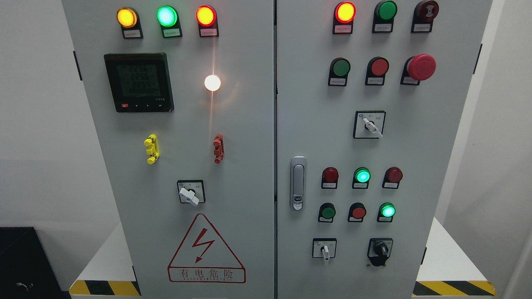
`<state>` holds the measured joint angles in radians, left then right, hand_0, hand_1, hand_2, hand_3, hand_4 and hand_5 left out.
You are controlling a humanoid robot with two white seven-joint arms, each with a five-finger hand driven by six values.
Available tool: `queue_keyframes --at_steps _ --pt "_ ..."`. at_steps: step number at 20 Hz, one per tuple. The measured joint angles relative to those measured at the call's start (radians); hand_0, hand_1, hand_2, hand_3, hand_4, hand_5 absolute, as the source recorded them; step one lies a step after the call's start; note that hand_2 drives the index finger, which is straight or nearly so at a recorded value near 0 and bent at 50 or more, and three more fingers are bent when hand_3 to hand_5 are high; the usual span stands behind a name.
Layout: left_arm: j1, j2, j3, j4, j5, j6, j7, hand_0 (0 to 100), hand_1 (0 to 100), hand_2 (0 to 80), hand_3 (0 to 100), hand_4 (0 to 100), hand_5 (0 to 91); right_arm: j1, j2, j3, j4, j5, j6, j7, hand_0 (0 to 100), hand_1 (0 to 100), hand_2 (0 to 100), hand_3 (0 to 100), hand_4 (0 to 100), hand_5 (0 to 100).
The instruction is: Flip black knob to close circuit
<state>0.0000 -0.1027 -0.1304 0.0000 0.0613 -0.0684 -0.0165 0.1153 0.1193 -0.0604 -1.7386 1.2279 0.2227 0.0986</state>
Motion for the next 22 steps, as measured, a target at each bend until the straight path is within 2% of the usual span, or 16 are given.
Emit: queue_keyframes --at_steps 7,12,17,22 --pt "0.0 0.0 0.0 0.0 0.0 0.0 0.0 12 56 0.0 0 0 0.0 -0.053 0.003 0.006 -0.057 0.068 0.059 0.048 0 0 88 100 92 100" --pt "0.0 0.0 0.0 0.0 0.0 0.0 0.0 12 56 0.0 0 0 0.0 -0.107 0.004 0.011 -0.079 0.102 0.118 0.108 0 0 88 100 92 100" --pt "0.0 0.0 0.0 0.0 0.0 0.0 0.0 12 56 0.0 0 0 0.0 -0.158 0.004 0.026 -0.089 0.127 0.162 0.139 0 0 88 100 92 100" --pt "0.0 0.0 0.0 0.0 0.0 0.0 0.0 12 56 0.0 0 0 0.0 -0.204 0.004 0.038 -0.085 0.147 0.193 0.153 0 0 88 100 92 100"
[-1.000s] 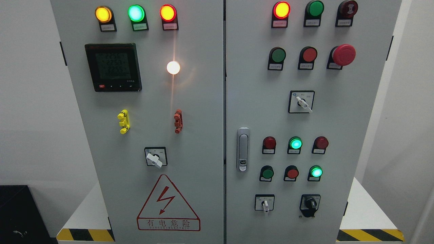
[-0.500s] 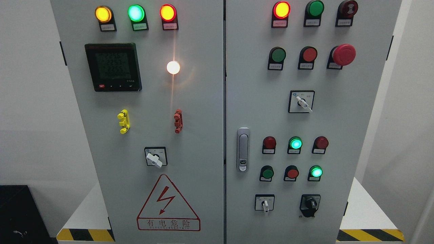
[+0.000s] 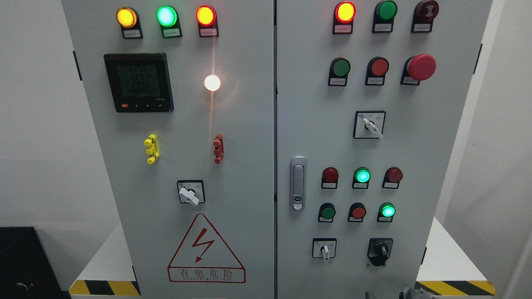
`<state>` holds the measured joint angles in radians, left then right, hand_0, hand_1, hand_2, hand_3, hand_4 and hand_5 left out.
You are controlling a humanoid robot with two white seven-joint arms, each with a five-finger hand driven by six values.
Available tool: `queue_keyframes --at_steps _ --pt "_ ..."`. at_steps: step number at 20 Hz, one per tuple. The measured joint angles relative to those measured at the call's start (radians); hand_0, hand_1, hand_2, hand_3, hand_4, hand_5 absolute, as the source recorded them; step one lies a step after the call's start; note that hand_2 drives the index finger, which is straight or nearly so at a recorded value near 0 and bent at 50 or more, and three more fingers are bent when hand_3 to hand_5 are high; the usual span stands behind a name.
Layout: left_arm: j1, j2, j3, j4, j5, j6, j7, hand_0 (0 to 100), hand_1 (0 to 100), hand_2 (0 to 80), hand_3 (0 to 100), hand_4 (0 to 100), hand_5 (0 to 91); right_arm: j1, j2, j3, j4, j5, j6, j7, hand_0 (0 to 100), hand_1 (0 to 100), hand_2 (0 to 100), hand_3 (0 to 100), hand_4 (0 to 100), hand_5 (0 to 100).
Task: Flip black knob to close circuit
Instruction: 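Raise the right hand up toward the black rotary knob at the bottom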
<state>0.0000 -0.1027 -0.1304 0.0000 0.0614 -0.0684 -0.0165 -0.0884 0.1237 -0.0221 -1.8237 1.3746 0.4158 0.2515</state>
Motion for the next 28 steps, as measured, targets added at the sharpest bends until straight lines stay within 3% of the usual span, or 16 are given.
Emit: queue_keyframes --at_steps 18,28 --pt "0.0 0.0 0.0 0.0 0.0 0.0 0.0 12 56 0.0 0 0 0.0 -0.097 0.001 0.018 0.064 0.028 0.03 0.021 0 0 88 100 92 100" --pt "0.0 0.0 0.0 0.0 0.0 0.0 0.0 12 56 0.0 0 0 0.0 -0.127 -0.003 -0.013 0.083 0.027 0.03 0.026 0 0 89 100 92 100"
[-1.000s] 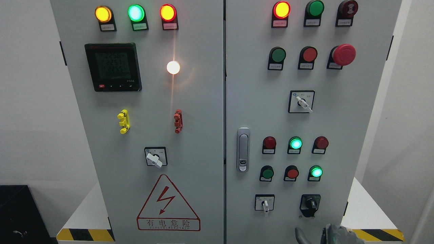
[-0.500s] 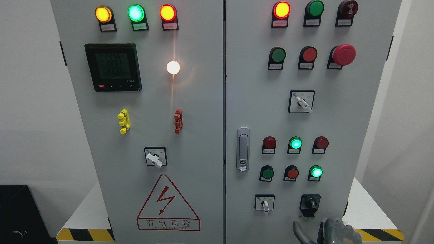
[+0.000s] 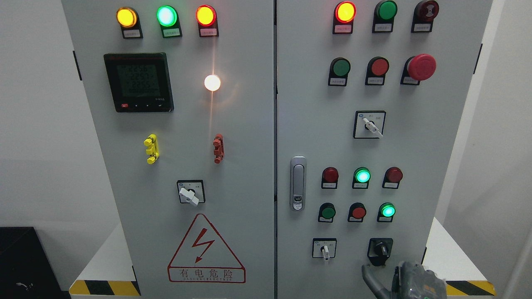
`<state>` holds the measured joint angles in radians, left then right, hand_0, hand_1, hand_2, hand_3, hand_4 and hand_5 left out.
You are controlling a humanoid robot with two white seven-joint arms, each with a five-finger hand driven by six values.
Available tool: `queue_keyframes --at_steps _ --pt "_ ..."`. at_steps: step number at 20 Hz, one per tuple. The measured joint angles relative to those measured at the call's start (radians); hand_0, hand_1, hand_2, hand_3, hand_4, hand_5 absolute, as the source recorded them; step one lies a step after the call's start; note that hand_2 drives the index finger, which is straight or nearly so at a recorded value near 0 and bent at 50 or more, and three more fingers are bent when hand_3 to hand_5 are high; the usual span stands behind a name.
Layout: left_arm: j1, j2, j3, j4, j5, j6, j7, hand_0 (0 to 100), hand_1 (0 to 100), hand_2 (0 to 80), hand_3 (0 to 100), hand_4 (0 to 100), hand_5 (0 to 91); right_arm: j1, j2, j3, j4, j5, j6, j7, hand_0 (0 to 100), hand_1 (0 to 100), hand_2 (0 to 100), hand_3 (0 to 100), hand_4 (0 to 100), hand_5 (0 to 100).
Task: Flip black knob to close circuit
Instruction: 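Raise the right hand up toward the black rotary knob at the bottom, then grip the black knob with the right hand and twist it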
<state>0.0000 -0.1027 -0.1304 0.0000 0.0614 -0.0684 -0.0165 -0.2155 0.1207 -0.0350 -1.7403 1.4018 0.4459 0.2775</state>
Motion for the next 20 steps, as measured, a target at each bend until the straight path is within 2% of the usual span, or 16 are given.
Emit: queue_keyframes --at_steps 20 --pt "0.0 0.0 0.0 0.0 0.0 0.0 0.0 12 56 0.0 0 0 0.0 -0.045 -0.012 -0.051 0.039 -0.002 -0.004 0.019 0 0 89 100 92 100"
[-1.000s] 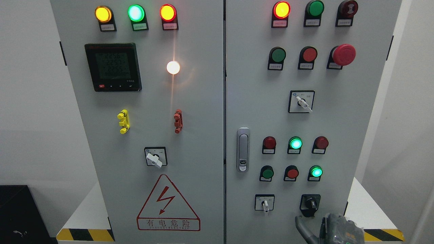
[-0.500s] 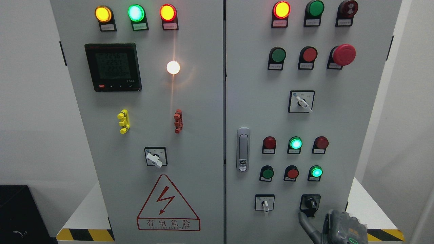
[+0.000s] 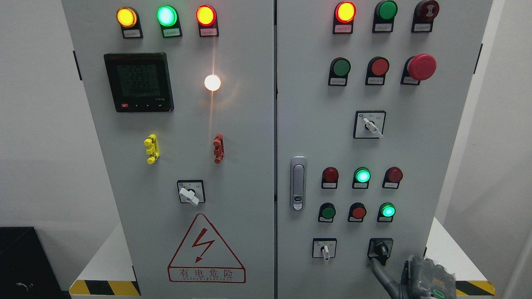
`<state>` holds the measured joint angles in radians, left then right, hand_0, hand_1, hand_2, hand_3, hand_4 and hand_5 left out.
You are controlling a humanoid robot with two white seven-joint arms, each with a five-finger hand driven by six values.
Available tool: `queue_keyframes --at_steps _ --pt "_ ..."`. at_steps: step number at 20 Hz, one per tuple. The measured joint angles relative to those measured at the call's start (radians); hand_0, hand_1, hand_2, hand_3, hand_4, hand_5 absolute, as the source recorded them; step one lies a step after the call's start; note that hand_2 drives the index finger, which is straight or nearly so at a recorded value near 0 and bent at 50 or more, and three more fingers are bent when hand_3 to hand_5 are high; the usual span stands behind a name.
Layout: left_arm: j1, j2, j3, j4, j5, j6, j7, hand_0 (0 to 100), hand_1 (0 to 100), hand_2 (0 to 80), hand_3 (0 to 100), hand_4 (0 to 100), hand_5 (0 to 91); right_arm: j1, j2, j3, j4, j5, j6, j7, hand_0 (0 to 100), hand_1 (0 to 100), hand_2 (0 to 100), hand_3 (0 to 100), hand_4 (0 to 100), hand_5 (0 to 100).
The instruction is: Flip black knob to close circuit
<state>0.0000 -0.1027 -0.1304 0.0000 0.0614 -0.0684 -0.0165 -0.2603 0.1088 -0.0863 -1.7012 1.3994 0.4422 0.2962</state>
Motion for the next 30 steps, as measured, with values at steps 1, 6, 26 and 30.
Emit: queue_keyframes --at_steps 1,6,26,30 --pt "0.0 0.0 0.0 0.0 0.0 0.0 0.0 12 56 0.0 0 0 0.0 0.0 -0.001 -0.003 0.001 0.0 0.0 0.0 0 0 88 100 92 100" --pt "0.0 0.0 0.0 0.0 0.0 0.0 0.0 12 56 0.0 0 0 0.0 -0.002 -0.003 -0.016 0.004 -0.002 -0.002 0.002 0 0 88 100 92 100" --pt "0.0 0.0 0.0 0.0 0.0 0.0 0.0 12 56 0.0 0 0 0.0 -0.015 -0.007 -0.057 0.005 -0.01 -0.005 0.009 0 0 88 100 92 100" --pt "0.0 0.0 0.0 0.0 0.0 0.0 0.0 12 56 0.0 0 0 0.0 -0.016 -0.007 -0.061 0.002 -0.016 -0.005 0.011 0 0 88 100 92 100"
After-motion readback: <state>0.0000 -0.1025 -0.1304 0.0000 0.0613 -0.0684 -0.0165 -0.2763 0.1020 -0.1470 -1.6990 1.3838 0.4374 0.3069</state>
